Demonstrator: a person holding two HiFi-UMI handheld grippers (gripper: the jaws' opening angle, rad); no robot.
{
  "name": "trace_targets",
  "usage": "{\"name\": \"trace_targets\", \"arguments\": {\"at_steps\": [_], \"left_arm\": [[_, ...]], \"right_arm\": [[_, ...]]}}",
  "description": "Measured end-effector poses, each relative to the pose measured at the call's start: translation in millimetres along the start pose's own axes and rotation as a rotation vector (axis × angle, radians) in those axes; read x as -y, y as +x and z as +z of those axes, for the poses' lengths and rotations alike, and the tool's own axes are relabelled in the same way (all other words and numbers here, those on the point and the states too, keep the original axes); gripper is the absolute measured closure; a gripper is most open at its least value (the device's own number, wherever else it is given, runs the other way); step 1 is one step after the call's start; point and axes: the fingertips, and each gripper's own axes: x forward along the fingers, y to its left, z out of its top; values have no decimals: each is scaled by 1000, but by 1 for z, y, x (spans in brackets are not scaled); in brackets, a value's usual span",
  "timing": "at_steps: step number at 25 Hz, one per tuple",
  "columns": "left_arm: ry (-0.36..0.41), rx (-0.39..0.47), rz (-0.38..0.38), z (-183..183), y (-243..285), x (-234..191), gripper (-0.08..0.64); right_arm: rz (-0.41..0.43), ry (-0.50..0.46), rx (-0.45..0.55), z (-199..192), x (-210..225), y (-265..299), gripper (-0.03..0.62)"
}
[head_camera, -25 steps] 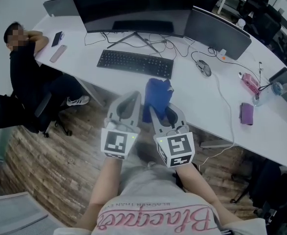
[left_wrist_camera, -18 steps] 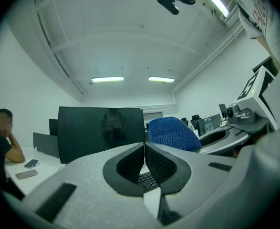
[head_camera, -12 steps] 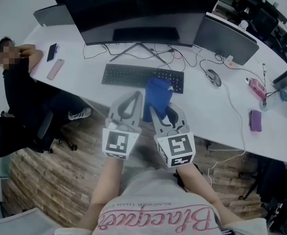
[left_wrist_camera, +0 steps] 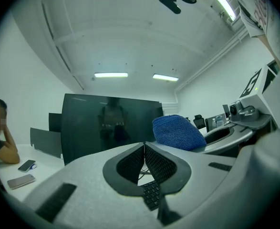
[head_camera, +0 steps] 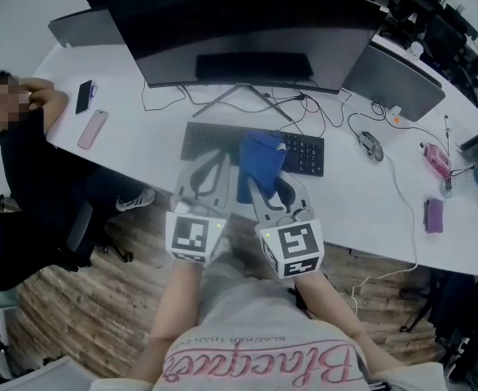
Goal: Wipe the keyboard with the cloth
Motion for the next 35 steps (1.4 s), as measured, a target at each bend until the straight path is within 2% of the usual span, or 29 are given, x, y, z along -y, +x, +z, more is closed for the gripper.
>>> {"name": "trace_targets", "arguments": {"at_steps": [13,22,27,35], "left_arm": [[-45,-76,31,-50,22,-110,554],[-100,-153,94,-94,18,-180,554],[-146,-213,122,-129,17,-204,554],[-167,-292,158,-166,16,-243,554]], "right_arm": [[77,-46,-70,2,-34,119,499],[127,10,-141,-14,-65,193,499],[186,57,-181,-31,-80,225,499],[242,157,-276,-59,-100,275,499]]}}
